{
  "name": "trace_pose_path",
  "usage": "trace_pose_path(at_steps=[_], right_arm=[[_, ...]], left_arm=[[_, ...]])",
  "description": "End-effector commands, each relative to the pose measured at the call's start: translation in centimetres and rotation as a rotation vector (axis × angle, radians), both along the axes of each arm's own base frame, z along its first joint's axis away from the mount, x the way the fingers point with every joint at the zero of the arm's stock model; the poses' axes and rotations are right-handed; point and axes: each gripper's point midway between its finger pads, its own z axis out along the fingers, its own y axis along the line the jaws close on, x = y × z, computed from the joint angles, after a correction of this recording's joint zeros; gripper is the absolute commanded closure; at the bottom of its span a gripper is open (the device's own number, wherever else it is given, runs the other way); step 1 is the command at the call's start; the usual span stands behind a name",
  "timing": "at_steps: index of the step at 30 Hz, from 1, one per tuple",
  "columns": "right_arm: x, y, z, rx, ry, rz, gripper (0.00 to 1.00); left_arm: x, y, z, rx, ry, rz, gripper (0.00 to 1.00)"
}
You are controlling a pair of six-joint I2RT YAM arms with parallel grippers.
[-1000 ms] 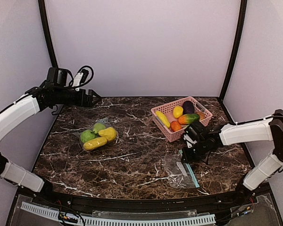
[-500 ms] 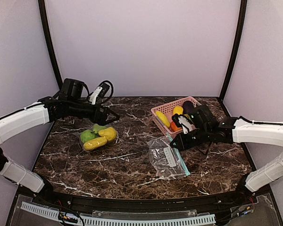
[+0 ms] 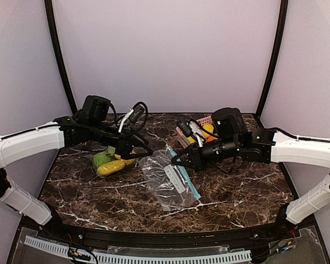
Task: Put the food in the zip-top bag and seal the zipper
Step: Pick up the zipper food storage bag from the center of the board, then pass from the right arm to the left
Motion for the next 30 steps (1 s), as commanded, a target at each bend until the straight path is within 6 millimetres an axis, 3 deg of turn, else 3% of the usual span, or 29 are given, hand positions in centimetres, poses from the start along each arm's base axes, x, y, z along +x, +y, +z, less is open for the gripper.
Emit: trace_pose_path(at_steps=[1,8,15,20,22,25,26,27,29,30], right_arm=[[-1.0,1.9,2.3,0.051,-0.054,0.090,1.00],[-1.8,2.2,3.8,0.086,-0.078,0.139,1.00],[-2.1,2.0,3.9,0.086,-0.092,0.158,1.00],[-2.3,1.9,3.6,0.083,-0.095,0.164,1.00],[-2.3,1.8,3.7,0.085,-0.098,0.165,1.00],[-2.0,1.8,3.6,0.076,-0.103,0.150,1.00],[-1.9,1.7,3.5,0.072,-0.104,0.141,1.00],[-1.8,1.6,3.4,0.068,-0.106,0.132,1.00],[-1.5,1.4,3.4,0.067,-0.109,0.111,0.90],[-1.4,1.3,3.5,0.071,-0.110,0.101,0.85]], left_arm=[[-1.2,-0.8,-1.6,0.027,0.063,-0.070,0.01],[-2.1,-1.5,-3.1,0.071,0.104,-0.120,0.01],[-2.4,-1.7,-3.4,0.077,0.108,-0.139,0.01],[-2.8,-1.8,-3.3,0.061,0.118,-0.164,0.09],[-3.1,-1.8,-3.0,0.049,0.104,-0.186,0.19],[-3.8,-2.0,-2.4,0.013,0.114,-0.230,0.57],[-3.9,-2.0,-2.2,0.006,0.112,-0.237,0.63],[-4.1,-2.0,-1.8,-0.005,0.105,-0.246,0.76],[-4.4,-1.9,-1.3,-0.022,0.089,-0.254,0.94],[-4.4,-1.8,-1.1,-0.029,0.081,-0.256,0.98]])
